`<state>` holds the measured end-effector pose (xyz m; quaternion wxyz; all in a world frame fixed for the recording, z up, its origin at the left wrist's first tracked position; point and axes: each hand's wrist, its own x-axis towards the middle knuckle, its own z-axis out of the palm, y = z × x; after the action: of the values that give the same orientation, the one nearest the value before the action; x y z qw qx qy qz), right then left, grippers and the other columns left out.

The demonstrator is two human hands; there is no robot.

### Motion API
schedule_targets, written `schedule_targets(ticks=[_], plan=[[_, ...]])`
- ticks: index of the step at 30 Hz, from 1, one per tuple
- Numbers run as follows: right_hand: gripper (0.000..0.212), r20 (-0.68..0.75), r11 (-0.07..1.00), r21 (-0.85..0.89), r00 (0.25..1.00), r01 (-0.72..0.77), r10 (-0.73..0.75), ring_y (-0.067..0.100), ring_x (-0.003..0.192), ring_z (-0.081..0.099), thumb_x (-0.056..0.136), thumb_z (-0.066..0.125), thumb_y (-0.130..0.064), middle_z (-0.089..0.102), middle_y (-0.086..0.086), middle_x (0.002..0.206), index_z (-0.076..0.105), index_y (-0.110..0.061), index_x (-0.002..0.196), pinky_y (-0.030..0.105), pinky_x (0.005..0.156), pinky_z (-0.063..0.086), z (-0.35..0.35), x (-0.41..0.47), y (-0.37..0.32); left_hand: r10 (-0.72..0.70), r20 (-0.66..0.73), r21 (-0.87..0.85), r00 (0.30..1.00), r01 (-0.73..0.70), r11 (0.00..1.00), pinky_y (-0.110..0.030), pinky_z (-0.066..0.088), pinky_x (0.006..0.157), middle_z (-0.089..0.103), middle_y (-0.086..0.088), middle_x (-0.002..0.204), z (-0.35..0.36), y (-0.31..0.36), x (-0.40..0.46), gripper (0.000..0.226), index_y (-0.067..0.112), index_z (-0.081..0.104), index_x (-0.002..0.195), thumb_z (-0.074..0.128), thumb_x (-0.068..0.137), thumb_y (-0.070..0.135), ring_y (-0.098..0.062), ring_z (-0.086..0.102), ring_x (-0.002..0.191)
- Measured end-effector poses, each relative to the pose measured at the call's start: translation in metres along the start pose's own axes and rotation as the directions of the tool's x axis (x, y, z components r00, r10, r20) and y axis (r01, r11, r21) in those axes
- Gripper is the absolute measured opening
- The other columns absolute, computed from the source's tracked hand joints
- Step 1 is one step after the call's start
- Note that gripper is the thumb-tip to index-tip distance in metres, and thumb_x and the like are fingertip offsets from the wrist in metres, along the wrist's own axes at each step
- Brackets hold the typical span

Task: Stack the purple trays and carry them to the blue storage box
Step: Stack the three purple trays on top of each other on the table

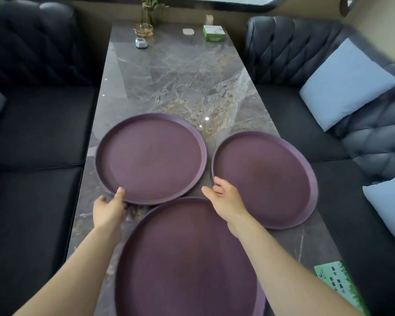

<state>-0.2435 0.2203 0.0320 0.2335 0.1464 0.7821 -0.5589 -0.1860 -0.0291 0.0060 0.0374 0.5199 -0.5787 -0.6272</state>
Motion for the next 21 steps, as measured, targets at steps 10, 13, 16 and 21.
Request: schedule_targets(ticks=[10, 13, 16, 21], plan=[[0.082, 0.039, 0.928, 0.341, 0.989, -0.150, 0.146, 0.013, 0.089, 0.068, 0.089, 0.069, -0.027, 0.054, 0.006, 0.143, 0.022, -0.016, 0.155, 0.048, 0.108, 0.044, 0.037, 0.037, -0.019, 0.007, 0.052, -0.301, 0.999, 0.010, 0.954, -0.030, 0.060, 0.072, 0.061, -0.015, 0.108, 0.002, 0.015, 0.011, 0.034, 0.012, 0.041, 0.121, 0.057, 0.095, -0.003, -0.017, 0.064, 0.077], [0.081, 0.005, 0.881, 0.453, 0.989, -0.136, 0.150, 0.018, 0.081, 0.077, 0.085, 0.074, -0.025, 0.065, 0.008, 0.128, 0.031, -0.009, 0.152, 0.055, 0.105, 0.047, 0.037, 0.041, -0.020, 0.135, 0.026, -0.337, 0.990, -0.119, 0.934, -0.029, 0.060, 0.073, 0.060, -0.014, 0.108, -0.004, 0.030, -0.002, 0.039, 0.011, 0.041, 0.119, 0.057, 0.090, -0.010, -0.020, 0.065, 0.088], [0.069, -0.053, 0.861, 0.489, 0.981, -0.138, 0.187, 0.024, 0.085, 0.076, 0.084, 0.077, -0.024, 0.067, 0.015, 0.121, 0.044, -0.010, 0.143, 0.045, 0.083, 0.061, 0.026, 0.029, -0.016, 0.197, 0.086, -0.287, 0.977, -0.165, 0.944, -0.029, 0.058, 0.075, 0.067, -0.006, 0.098, -0.018, 0.032, -0.026, 0.053, 0.019, 0.041, 0.128, 0.056, 0.088, -0.013, -0.016, 0.068, 0.081], [0.061, -0.120, 0.892, 0.435, 0.974, -0.124, 0.194, 0.020, 0.107, 0.068, 0.083, 0.078, -0.028, 0.070, 0.001, 0.118, 0.050, -0.022, 0.137, 0.044, 0.093, 0.056, 0.002, -0.009, 0.017, 0.203, 0.220, -0.177, 0.954, -0.166, 0.970, -0.027, 0.062, 0.070, 0.074, -0.001, 0.094, -0.056, 0.003, -0.052, 0.074, 0.043, 0.055, 0.126, 0.052, 0.086, -0.019, -0.013, 0.069, 0.076]])
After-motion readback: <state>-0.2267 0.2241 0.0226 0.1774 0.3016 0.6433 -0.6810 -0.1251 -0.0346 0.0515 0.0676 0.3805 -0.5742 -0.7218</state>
